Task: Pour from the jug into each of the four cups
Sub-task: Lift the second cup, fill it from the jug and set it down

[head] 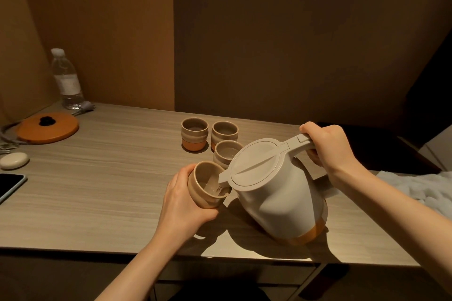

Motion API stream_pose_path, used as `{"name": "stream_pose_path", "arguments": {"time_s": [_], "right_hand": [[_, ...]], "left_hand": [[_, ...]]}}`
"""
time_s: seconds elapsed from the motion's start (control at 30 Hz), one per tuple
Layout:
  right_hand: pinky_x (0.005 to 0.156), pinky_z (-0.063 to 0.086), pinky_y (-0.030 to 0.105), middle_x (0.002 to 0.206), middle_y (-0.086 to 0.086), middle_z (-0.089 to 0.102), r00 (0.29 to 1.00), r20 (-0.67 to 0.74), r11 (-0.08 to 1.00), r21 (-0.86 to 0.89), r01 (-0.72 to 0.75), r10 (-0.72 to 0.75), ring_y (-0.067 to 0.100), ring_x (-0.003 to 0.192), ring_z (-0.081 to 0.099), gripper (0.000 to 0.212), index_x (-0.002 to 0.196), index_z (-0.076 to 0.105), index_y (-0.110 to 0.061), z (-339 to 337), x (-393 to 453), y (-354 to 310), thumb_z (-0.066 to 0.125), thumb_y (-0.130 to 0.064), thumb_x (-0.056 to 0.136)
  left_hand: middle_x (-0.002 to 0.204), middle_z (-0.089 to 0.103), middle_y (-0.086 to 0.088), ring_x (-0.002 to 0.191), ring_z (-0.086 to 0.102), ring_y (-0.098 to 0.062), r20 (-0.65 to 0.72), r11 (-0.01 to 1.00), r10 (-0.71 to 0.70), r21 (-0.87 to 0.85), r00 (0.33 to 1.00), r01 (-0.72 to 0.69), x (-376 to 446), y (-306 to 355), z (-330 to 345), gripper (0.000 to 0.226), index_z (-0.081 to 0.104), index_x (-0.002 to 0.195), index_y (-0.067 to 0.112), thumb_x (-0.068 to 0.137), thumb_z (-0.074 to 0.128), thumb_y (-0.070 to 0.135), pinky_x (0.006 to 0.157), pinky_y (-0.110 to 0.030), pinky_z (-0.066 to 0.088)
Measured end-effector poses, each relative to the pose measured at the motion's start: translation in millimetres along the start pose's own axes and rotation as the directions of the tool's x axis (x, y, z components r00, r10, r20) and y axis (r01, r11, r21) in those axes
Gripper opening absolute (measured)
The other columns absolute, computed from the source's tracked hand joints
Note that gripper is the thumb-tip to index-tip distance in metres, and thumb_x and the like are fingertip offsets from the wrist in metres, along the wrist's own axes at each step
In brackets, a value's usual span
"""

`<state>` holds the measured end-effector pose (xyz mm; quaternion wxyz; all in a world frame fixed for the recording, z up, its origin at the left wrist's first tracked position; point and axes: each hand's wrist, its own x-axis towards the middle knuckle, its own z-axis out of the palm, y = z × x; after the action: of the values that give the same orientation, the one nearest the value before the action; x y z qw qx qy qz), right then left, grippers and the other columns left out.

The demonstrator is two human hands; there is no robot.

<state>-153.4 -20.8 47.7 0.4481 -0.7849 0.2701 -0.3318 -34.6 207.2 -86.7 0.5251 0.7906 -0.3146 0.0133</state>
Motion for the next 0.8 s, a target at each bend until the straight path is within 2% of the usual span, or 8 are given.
{"name": "stream_pose_path", "arguments": {"time_s": [0.2,0.53,0.7,0.8], "right_hand": [[0.051,0.03,0.029,0.041,0.002,0.042,1.0,0.008,1.0,0.012,0.013,-0.013,0.007,0.038,0.036,0.05,0.04,0.047,-0.013,1.2,-0.2,-1.9,0.053,-0.02,0.088],[0.05,0.03,0.029,0.044,0.004,0.044,1.0,0.007,1.0,-0.01,0.011,-0.011,0.012,0.042,0.036,0.047,0.043,0.048,-0.01,4.3,-0.5,-5.4,0.053,-0.02,0.088],[0.054,0.033,0.03,0.056,0.018,0.051,1.0,0.013,0.999,-0.04,0.028,-0.027,0.016,0.05,0.041,0.042,0.052,0.054,0.002,5.7,-0.2,-5.3,0.052,-0.021,0.088],[0.056,0.034,0.031,0.057,0.021,0.052,0.999,0.017,0.998,-0.056,0.035,-0.034,0.018,0.051,0.042,0.044,0.057,0.057,0.01,6.2,0.9,-4.8,0.052,-0.021,0.087]], "left_hand": [[0.118,0.053,0.017,0.114,0.049,-0.008,-0.005,1.0,0.0,-0.014,1.0,0.0,-1.5,-0.4,-0.3,0.094,0.04,0.123,0.04,0.046,0.09,0.023,0.089,-0.029,0.046],[0.116,0.053,0.017,0.113,0.05,-0.009,-0.005,0.999,-0.026,-0.034,1.0,0.026,-3.6,-1.8,0.3,0.095,0.039,0.122,0.041,0.044,0.091,0.024,0.087,-0.026,0.045],[0.114,0.054,0.019,0.112,0.051,-0.009,-0.007,0.998,-0.036,-0.06,0.999,0.035,-5.1,-2.1,-0.9,0.093,0.04,0.119,0.041,0.043,0.09,0.023,0.086,-0.025,0.043],[0.113,0.053,0.021,0.112,0.05,-0.008,-0.005,0.997,-0.041,-0.07,0.999,0.041,-5.6,-0.9,-1.3,0.092,0.04,0.119,0.041,0.044,0.09,0.022,0.086,-0.024,0.042]]}}
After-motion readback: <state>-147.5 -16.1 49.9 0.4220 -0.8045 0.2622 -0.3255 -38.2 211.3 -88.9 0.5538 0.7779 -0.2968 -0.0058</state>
